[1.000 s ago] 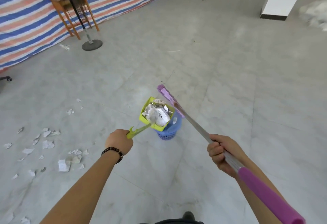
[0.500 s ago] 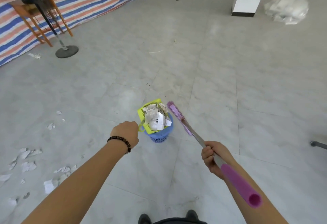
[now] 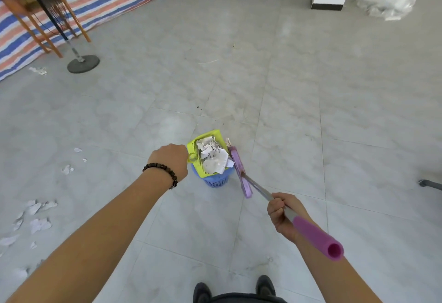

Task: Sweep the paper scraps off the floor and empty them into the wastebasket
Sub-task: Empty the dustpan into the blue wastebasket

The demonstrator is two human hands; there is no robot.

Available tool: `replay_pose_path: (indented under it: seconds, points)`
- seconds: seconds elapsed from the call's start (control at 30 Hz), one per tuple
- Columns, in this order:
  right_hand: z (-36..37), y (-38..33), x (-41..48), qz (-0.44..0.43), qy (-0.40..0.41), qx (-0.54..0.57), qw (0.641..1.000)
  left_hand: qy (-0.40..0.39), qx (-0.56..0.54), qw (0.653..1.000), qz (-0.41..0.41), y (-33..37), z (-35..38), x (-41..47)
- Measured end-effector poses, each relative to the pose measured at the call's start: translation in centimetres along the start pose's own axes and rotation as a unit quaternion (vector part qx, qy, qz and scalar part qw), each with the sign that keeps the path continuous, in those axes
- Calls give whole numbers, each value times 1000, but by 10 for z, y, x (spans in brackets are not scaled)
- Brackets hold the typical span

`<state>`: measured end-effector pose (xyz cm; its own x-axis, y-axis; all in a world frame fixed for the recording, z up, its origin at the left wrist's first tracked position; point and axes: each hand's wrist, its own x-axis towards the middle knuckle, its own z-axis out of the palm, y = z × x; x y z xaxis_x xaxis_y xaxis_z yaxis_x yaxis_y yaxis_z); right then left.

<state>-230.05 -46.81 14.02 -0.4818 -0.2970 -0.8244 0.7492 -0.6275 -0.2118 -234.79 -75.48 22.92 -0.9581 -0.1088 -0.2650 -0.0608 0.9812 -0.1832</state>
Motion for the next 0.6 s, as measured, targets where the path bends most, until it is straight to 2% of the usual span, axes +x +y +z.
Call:
replay_pose_path:
  seconds: [0.4, 0.5, 0.57, 0.6]
  points:
    - [11, -8, 1, -17, 69, -120, 990, -5, 6, 1000, 10, 19, -7, 5]
    - [11, -10, 2, -10, 75, -131, 988, -61, -130, 990, -7, 18, -3, 8]
    - [9, -10, 3, -7, 77, -141, 987, -138, -304, 942, -43, 19, -3, 10]
    - [8, -10, 4, -6, 79, -145, 986, -177, -397, 898, -70, 19, -1, 10]
